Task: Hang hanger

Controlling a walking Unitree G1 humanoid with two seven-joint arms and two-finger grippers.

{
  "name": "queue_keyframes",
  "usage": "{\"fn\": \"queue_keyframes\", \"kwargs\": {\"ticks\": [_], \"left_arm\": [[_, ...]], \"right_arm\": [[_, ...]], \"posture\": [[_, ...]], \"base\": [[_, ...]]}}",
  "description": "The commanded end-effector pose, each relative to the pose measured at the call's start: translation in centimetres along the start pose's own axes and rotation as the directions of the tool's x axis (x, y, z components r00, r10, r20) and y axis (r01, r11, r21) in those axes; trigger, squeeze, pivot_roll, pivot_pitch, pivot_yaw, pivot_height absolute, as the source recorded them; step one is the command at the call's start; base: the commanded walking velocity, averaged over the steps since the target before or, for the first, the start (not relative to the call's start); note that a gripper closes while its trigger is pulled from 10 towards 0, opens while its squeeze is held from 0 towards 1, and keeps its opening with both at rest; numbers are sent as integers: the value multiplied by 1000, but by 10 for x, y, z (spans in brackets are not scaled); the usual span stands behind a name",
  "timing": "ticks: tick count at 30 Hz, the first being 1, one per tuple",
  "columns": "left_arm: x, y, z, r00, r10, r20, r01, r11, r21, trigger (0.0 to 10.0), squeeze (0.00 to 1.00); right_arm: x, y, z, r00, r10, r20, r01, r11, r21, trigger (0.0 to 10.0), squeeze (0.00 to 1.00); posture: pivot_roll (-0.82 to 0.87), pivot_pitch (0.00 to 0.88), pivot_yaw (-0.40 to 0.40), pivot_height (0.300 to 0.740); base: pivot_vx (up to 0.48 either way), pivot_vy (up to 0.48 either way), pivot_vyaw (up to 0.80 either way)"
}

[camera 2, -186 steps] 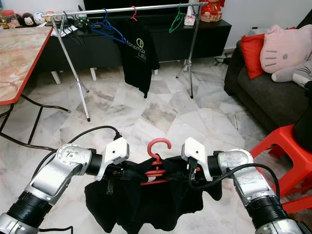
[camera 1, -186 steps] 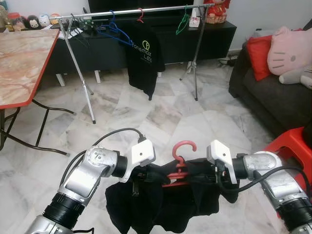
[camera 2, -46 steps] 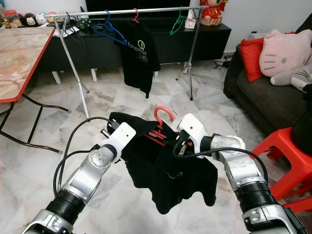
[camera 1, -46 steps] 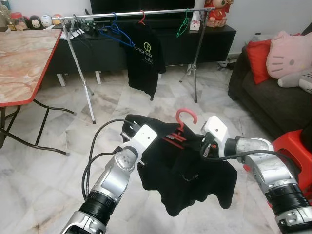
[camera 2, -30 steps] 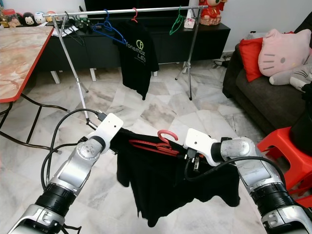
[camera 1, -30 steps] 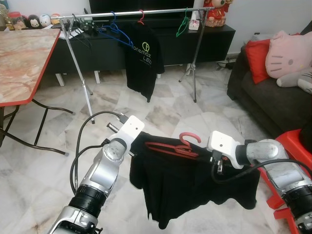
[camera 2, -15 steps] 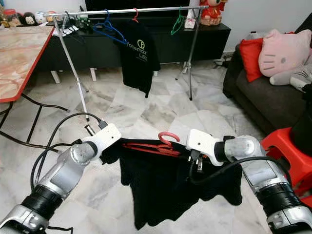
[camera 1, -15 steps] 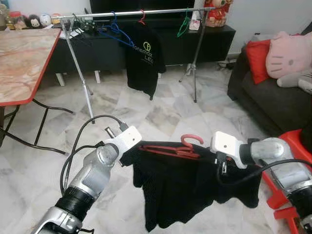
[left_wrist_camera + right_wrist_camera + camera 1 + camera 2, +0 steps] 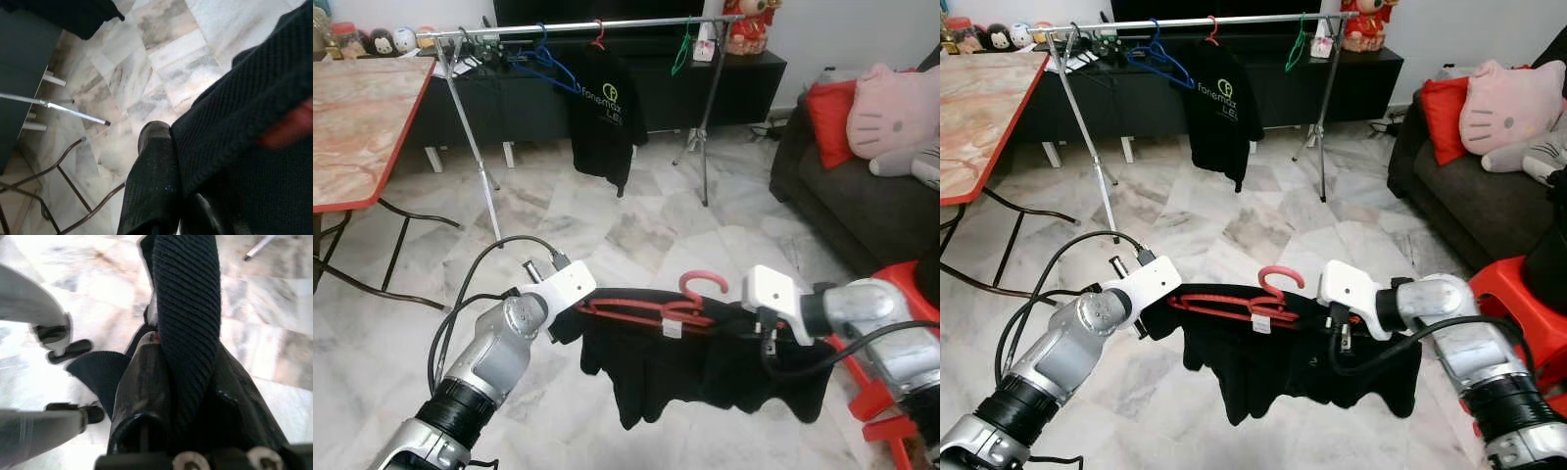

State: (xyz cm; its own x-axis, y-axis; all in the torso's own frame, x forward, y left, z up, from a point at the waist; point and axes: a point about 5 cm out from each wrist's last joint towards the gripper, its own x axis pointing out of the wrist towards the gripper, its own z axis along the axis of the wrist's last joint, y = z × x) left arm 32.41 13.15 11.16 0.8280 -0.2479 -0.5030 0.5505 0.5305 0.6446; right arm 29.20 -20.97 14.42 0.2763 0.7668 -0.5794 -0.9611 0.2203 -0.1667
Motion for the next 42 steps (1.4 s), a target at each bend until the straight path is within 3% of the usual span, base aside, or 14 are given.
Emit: {"fn": "queue_keyframes", "kwargs": {"ticks": [1, 5, 6, 7, 8, 10, 23, 30, 35, 39, 42], "left_arm": [[-5, 14, -31, 991, 44, -123, -44, 999, 8, 0, 0], [-7, 15, -35, 992, 19, -122, -18, 1000, 14, 0, 0], [-7, 15, -35, 994, 16, -108, -15, 1000, 9, 3333, 0], [-7, 17, -34, 995, 28, -98, -28, 1000, -3, 10000, 0], [-7, 19, -32, 995, 39, -89, -40, 999, -9, 10000, 0], [-8, 23, -26, 998, 47, -43, -50, 996, -79, 10000, 1000], [-15, 26, -10, 983, -68, 170, 91, 988, -127, 10000, 1000], [-23, 22, -6, 950, -169, 262, 201, 974, -101, 10000, 1000], [-33, 11, -3, 897, -315, 311, 345, 937, -45, 10000, 1000], [-37, 13, 1, 873, -323, 367, 378, 921, -89, 10000, 1000], [-43, 23, 11, 850, -274, 450, 366, 921, -131, 10000, 1000]], "right_arm": [[-25, -5, -4, 999, -46, -27, 46, 999, 11, 0, 0], [-26, -4, -6, 999, -42, -30, 43, 999, 22, 0, 0], [-25, -3, -5, 999, -39, -26, 40, 999, 25, 0, 0], [-23, -2, -5, 999, -35, -21, 35, 999, 27, 0, 0], [-22, -1, -4, 999, -31, -17, 32, 999, 31, 0, 0], [-18, 1, -5, 1000, -20, -24, 21, 999, 37, 0, 0], [-11, 10, -6, 999, 47, -23, -46, 998, 52, 0, 0], [-8, 13, -5, 997, 71, -13, -70, 996, 54, 0, 0], [-6, 14, -3, 997, 82, 2, -82, 995, 57, 0, 0], [-4, 16, -2, 996, 88, 11, -89, 994, 60, 0, 0], [-2, 17, -2, 995, 95, 17, -96, 993, 62, 0, 0]], "posture": [[-86, 0, -86, 740], [-83, 0, -85, 740], [-79, 0, -82, 740], [-79, 0, -82, 740], [-76, 0, -82, 740], [-76, 0, -82, 740], [-70, 0, -86, 740], [-70, 0, -86, 740], [-65, 0, -87, 740], [-65, 0, -86, 740], [-65, 0, -86, 740]], "base": [[0, 0, 0], [0, 0, 0], [0, 0, 0], [0, 0, 0], [0, 0, 0], [0, 0, 0], [0, 0, 0], [0, 0, 0], [0, 0, 0], [0, 0, 0], [0, 0, 0]]}}
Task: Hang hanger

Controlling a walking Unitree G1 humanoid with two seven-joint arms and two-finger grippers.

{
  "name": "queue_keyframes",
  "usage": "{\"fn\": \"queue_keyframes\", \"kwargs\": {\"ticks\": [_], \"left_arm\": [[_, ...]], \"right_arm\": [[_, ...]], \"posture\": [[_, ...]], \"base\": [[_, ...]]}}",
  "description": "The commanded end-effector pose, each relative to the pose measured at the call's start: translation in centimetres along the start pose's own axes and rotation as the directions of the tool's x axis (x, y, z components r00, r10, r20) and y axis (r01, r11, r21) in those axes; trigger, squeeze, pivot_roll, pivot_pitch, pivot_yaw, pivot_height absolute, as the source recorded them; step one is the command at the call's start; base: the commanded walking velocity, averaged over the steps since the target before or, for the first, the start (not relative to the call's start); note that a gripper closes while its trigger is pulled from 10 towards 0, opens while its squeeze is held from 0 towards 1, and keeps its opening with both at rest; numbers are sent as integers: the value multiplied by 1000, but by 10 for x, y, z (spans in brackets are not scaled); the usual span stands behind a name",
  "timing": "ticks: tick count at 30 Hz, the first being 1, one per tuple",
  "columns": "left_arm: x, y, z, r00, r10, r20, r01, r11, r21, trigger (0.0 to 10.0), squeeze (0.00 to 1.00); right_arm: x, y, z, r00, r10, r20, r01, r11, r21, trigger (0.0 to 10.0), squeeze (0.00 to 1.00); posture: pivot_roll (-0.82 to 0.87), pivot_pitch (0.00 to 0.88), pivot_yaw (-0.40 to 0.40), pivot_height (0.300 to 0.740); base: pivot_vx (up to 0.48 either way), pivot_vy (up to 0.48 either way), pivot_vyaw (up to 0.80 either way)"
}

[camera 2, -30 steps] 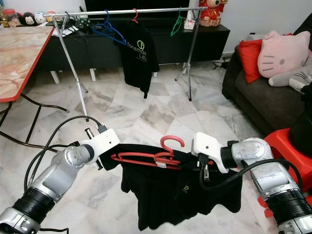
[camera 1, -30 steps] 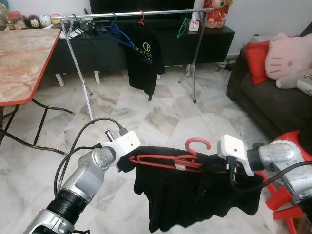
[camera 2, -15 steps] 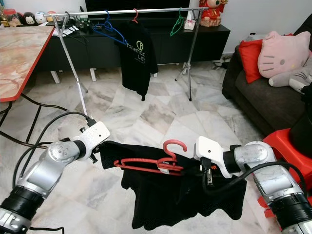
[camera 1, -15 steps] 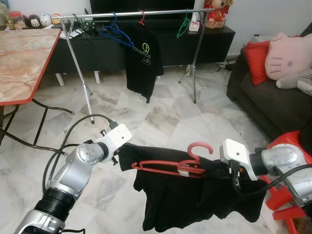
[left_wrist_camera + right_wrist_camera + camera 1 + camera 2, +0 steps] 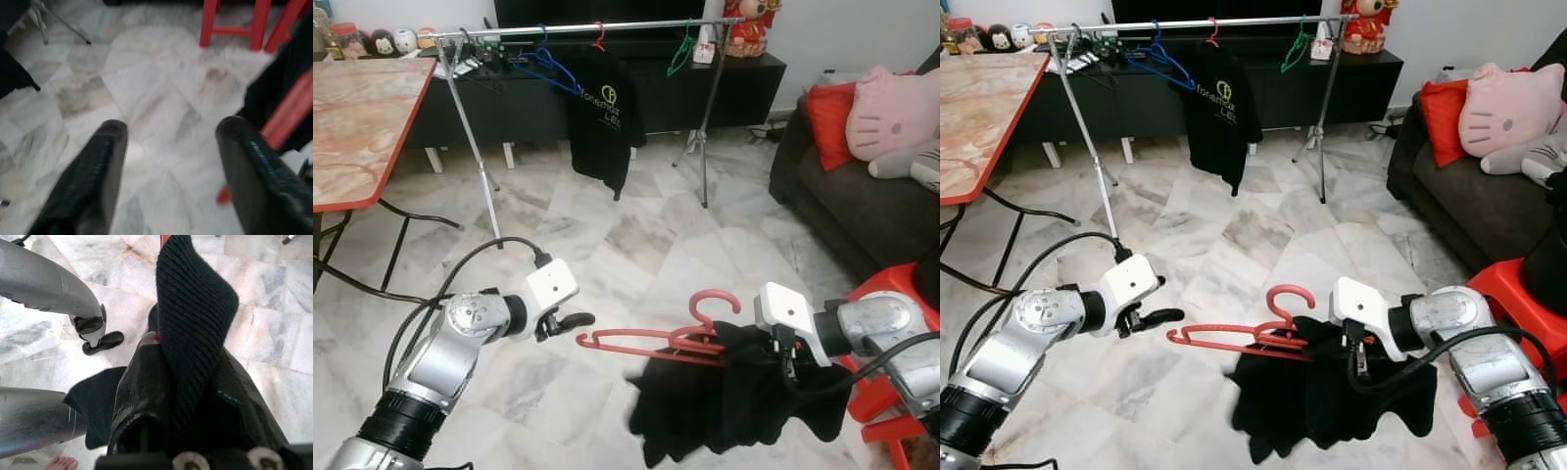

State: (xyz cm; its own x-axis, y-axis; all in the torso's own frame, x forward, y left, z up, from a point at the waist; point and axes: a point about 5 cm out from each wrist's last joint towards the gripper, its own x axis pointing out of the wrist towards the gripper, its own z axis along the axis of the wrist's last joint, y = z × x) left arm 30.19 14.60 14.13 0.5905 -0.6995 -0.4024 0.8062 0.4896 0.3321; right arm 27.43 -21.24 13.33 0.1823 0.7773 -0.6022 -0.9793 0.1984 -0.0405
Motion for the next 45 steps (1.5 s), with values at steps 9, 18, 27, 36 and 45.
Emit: {"fn": "queue_keyframes", "kwargs": {"ticks": [9, 18, 27, 36, 45], "left_arm": [[-15, 1, 43, 952, -57, 300, 102, 986, -135, 10000, 0], [-5, -38, 39, 922, -295, 250, 326, 941, -93, 10000, 0], [1, -45, 25, 939, -324, 117, 333, 941, -64, 10000, 0], [1, -48, 20, 936, -346, 63, 349, 936, -41, 5961, 0], [3, -49, 21, 933, -355, 58, 357, 934, -29, 0, 0]], "right_arm": [[12, 6, 13, 997, 32, 64, -30, 999, -21, 0, 0], [35, 10, 30, 987, 69, 146, -63, 997, -42, 0, 0], [45, 10, 35, 984, 83, 158, -75, 996, -57, 0, 0], [46, 9, 36, 984, 83, 155, -74, 995, -65, 0, 0], [47, 9, 36, 986, 78, 151, -68, 995, -66, 0, 0]], "posture": [[-62, 0, -86, 740], [-62, 0, -82, 740], [-59, 0, -82, 740], [-56, 0, -80, 740], [-55, 0, -76, 740]], "base": [[0, 0, 0], [0, 0, 0], [0, 0, 0], [0, 0, 0], [0, 0, 0]]}}
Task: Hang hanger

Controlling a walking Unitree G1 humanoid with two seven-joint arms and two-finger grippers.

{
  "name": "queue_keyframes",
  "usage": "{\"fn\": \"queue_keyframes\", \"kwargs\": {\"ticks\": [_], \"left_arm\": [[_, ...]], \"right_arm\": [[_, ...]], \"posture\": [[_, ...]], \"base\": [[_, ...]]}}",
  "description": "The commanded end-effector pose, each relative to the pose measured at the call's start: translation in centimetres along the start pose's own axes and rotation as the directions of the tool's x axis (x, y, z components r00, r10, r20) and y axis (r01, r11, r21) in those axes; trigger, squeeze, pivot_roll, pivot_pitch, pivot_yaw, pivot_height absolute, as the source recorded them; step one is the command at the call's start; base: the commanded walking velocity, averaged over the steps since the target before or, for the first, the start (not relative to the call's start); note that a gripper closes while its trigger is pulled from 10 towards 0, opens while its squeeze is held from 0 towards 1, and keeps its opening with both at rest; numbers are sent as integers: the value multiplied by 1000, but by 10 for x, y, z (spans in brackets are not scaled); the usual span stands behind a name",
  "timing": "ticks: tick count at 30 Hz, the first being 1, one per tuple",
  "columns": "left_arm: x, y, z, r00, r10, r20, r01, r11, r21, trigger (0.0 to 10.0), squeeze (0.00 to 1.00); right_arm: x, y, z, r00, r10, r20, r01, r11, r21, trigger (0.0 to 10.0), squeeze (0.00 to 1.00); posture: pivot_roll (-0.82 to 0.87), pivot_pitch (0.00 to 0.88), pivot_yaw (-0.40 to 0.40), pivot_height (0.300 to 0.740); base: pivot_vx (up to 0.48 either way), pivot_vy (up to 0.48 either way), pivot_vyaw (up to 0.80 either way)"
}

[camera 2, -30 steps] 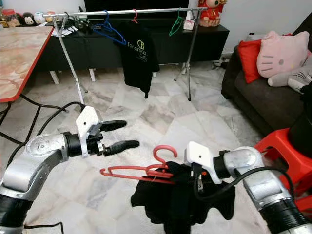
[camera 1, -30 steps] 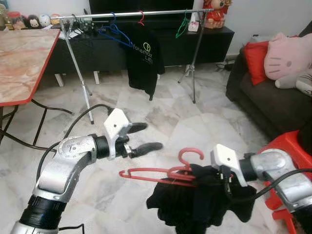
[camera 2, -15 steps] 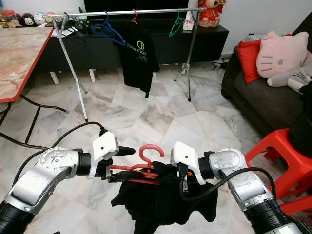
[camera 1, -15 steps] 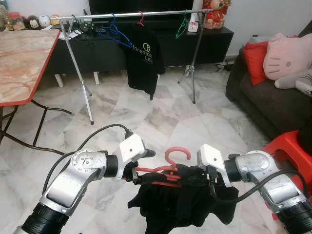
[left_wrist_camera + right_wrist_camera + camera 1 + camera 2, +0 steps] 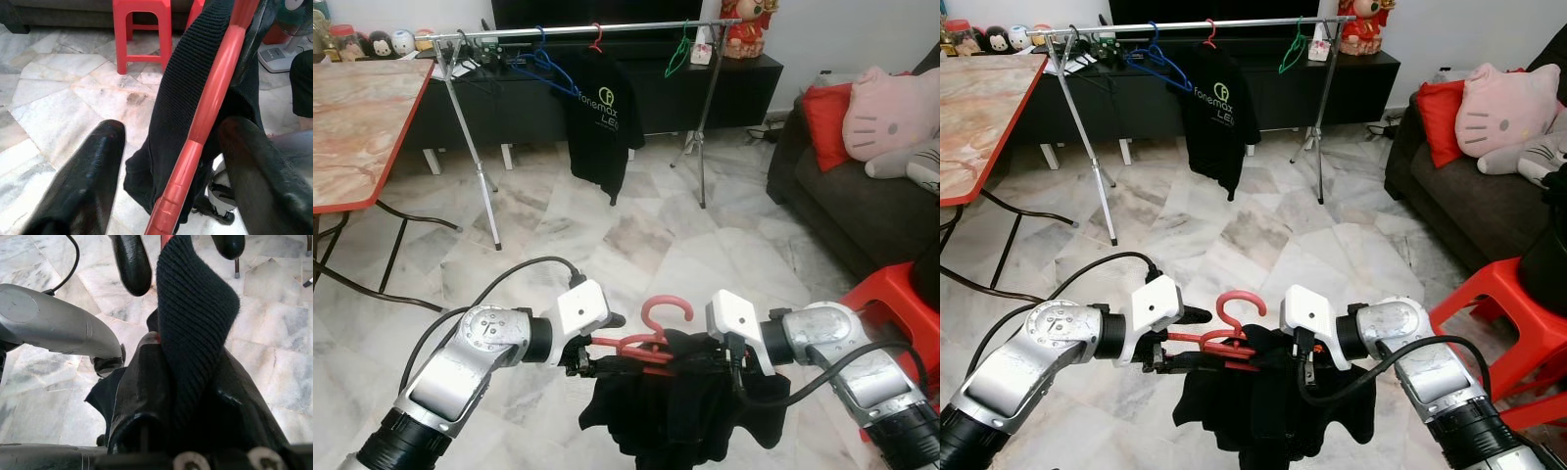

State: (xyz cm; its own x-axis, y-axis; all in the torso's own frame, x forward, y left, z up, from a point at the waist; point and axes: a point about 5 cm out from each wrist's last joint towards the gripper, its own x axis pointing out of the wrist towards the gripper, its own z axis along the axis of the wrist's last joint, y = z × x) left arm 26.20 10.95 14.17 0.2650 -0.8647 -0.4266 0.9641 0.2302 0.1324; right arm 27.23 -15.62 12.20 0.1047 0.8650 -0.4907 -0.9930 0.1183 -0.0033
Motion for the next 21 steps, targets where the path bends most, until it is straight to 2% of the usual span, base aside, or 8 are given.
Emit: {"fn": "queue_keyframes", "kwargs": {"ticks": [1, 21], "left_arm": [[1, 2, 1, 1000, -3, -20, 4, 1000, 13, 0, 0], [1, 3, 1, 1000, 1, -26, -1, 1000, 10, 0, 0]], "right_arm": [[-2, -5, 12, 1000, -12, 15, 13, 999, -48, 0, 0], [-4, -8, 9, 999, -43, -1, 43, 998, -47, 0, 0]], "posture": [[-55, 0, -76, 740], [-55, 0, -81, 740]], "base": [[0, 0, 0], [0, 0, 0]]}}
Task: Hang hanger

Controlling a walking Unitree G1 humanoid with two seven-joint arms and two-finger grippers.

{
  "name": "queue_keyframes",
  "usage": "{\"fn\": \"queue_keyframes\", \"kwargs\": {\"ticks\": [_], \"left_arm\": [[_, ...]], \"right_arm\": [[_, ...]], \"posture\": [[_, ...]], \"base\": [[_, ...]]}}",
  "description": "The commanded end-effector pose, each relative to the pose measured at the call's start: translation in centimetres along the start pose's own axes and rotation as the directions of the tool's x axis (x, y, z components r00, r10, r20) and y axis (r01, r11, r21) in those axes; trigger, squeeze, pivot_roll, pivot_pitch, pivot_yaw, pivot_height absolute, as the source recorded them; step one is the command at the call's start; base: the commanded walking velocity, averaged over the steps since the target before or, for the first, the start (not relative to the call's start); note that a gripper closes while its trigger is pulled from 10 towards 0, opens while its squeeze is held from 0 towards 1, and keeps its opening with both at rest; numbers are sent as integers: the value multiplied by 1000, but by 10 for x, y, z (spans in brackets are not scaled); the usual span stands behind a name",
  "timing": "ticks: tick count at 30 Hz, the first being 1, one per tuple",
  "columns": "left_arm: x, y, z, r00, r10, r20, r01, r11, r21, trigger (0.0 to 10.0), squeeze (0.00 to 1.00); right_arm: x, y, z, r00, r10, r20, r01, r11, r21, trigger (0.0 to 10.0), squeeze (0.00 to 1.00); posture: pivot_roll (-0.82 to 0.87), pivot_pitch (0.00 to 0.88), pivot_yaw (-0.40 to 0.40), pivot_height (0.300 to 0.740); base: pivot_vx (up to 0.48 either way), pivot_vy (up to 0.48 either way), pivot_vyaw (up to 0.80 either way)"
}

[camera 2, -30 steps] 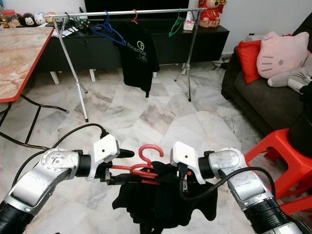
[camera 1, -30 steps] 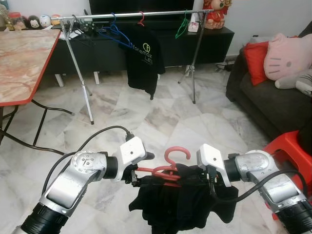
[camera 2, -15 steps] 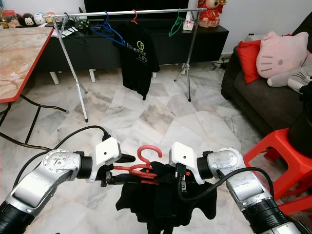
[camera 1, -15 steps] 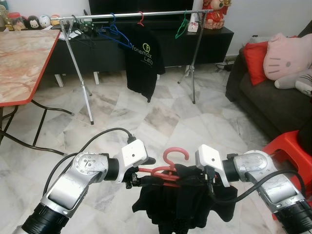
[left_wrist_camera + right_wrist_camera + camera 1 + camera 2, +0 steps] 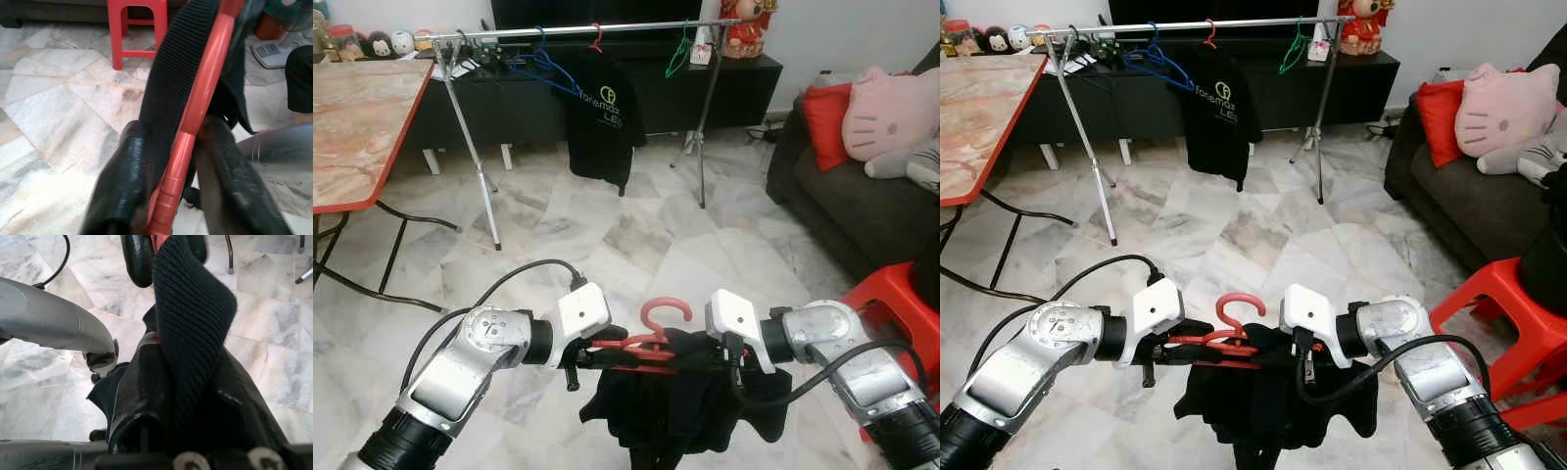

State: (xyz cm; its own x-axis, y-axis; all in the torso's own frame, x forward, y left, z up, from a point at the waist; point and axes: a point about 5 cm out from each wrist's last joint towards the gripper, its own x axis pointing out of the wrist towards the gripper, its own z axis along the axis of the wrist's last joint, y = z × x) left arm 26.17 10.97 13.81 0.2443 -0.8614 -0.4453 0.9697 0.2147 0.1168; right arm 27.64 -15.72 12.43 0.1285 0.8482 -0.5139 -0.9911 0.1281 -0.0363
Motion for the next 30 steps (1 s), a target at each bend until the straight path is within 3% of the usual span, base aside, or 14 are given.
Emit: {"fn": "queue_keyframes", "kwargs": {"ticks": [1, 16, 17, 18, 19, 27, 28, 29, 30], "left_arm": [[0, 4, 4, 1000, 24, -7, -24, 1000, 17, 0, 0], [0, 7, 4, 999, 40, -7, -40, 999, 21, 0, 0], [0, 7, 4, 999, 39, -6, -39, 999, 19, 0, 0], [0, 7, 4, 999, 39, -6, -39, 999, 19, 0, 0], [0, 7, 4, 999, 39, -2, -39, 999, 17, 0, 0], [3, 7, 4, 999, 39, 7, -39, 999, 17, 0, 0], [3, 7, 4, 999, 38, 7, -38, 999, 18, 0, 0], [3, 7, 4, 999, 37, 7, -37, 999, 17, 0, 0], [3, 7, 3, 999, 37, 6, -37, 999, 17, 0, 0]], "right_arm": [[-3, -4, 7, 1000, -18, 26, 18, 1000, -23, 0, 0], [-1, -5, 8, 1000, -13, 17, 14, 999, -37, 0, 0], [-1, -6, 8, 1000, -18, 13, 19, 999, -41, 3843, 0], [-1, -6, 8, 1000, -18, 13, 19, 999, -41, 3843, 0], [-1, -6, 8, 1000, -17, 12, 18, 999, -42, 9961, 0], [-5, -7, 9, 1000, 2, -5, -3, 999, -54, 10000, 0], [-6, -6, 9, 1000, 12, -7, -12, 998, -55, 10000, 102], [-7, -6, 10, 1000, 20, -7, -21, 998, -56, 10000, 102], [-8, -5, 10, 1000, 25, -6, -26, 998, -58, 10000, 314]], "posture": [[-55, 0, -81, 740], [-54, 0, -86, 740], [-54, 0, -86, 740], [-54, 0, -86, 740], [-54, 0, -86, 740], [-60, 0, -96, 740], [-63, 0, -97, 740], [-63, 0, -97, 740], [-67, 0, -97, 740]], "base": [[0, 0, 0], [0, 0, 0], [0, 0, 0], [0, 0, 0], [0, 0, 0], [0, 0, 0], [0, 0, 0], [0, 0, 0], [0, 0, 0]]}}
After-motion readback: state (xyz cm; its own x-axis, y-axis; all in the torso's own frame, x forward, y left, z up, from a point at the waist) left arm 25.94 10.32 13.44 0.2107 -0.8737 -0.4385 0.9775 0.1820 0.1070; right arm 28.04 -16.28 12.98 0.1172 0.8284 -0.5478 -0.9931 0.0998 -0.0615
